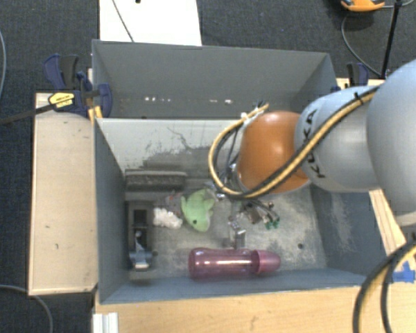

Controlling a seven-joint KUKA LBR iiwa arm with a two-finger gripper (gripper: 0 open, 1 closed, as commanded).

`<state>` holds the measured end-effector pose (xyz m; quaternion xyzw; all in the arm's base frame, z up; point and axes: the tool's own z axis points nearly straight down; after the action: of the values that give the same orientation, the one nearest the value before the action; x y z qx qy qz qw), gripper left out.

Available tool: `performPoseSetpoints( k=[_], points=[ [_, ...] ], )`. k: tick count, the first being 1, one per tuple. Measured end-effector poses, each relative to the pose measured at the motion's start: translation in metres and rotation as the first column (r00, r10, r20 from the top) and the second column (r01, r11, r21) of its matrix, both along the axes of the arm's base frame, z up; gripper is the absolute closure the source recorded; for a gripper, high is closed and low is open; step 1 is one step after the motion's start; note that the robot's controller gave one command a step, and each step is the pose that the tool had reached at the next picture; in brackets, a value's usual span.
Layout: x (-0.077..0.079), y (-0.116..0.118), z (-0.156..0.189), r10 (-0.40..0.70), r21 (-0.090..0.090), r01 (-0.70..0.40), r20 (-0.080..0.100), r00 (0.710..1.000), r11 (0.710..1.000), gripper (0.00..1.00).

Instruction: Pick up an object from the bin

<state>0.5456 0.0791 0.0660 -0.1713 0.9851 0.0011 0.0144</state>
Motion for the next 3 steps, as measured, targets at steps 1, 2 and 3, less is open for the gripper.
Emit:
performPoseSetpoints(
  k=[1, 2, 3],
  points=[
    [0.003, 0.004, 0.039, 0.102, -0.006, -0.102, -0.017, 0.995, 0.995, 0.00],
    [0.012, 0.014, 0.070, -0.062, 0.001, 0.062, 0.001, 0.998, 0.998, 0.00],
    [0.011, 0.023, 0.066, -0.063, 0.001, 0.063, -0.004, 0.998, 0.998, 0.00]
  ],
)
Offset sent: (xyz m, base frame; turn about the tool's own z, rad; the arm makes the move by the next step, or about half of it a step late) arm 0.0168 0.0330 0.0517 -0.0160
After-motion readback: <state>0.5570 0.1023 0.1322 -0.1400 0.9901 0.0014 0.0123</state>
